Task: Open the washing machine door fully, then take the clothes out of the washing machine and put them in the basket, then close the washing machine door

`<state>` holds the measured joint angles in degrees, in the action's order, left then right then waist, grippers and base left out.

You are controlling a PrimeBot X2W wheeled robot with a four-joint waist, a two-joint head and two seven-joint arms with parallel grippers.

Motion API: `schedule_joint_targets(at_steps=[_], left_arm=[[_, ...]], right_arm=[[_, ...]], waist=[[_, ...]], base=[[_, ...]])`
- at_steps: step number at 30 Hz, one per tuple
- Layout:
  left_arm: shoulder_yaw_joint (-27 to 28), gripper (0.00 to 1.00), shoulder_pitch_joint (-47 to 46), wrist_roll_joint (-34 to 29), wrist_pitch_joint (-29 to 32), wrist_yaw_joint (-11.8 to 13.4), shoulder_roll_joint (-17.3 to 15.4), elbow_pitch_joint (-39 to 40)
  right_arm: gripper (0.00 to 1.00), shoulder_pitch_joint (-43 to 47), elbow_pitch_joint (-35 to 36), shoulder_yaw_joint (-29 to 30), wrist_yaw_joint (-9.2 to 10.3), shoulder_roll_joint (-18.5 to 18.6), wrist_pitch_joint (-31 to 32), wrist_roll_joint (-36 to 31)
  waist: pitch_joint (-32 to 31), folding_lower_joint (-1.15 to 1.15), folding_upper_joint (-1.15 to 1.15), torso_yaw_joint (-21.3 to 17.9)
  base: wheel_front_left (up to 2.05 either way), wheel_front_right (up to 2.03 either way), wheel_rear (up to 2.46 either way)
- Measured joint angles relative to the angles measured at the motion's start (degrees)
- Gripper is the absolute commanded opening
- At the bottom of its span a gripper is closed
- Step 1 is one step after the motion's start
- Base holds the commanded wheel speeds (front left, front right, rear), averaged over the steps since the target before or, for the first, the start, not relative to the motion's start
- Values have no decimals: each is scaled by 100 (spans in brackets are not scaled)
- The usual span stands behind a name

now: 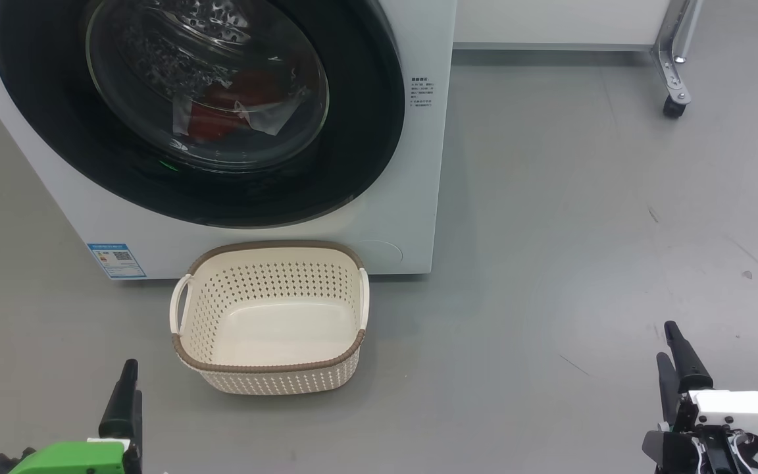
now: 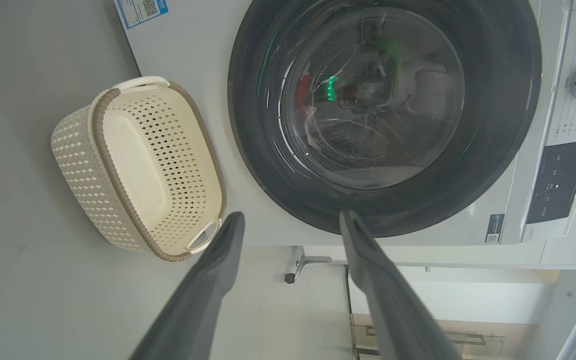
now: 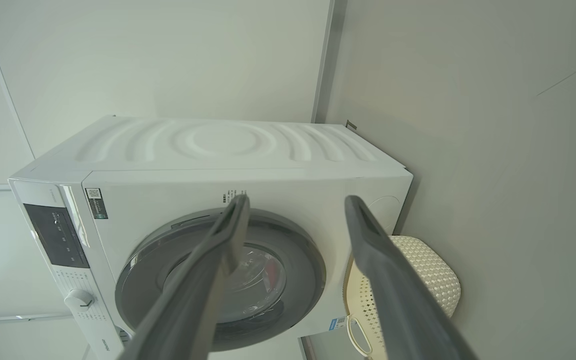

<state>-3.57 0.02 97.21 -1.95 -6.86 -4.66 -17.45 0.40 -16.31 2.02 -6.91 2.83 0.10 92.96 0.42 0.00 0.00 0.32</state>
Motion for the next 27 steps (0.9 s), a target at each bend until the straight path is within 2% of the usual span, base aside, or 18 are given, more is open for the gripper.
schedule_joint_targets(at_steps=[6, 24, 27], left_arm=[[7, 100, -6, -48, -70, 0, 10, 80], [135, 100, -130, -734, -366, 0, 3, 334], [207, 100, -130, -950, -404, 0, 11, 401]], right_arm=[[100, -4, 93, 3, 0, -1, -94, -138], [100, -113, 591, 65, 60, -9, -402, -513], [100, -115, 669, 91, 175, -18, -434, -635]], waist=[[2, 0, 0, 14], [-36, 0, 0, 82], [-44, 0, 0, 96]], base=[[0, 0, 0], [0, 0, 0], [0, 0, 0]])
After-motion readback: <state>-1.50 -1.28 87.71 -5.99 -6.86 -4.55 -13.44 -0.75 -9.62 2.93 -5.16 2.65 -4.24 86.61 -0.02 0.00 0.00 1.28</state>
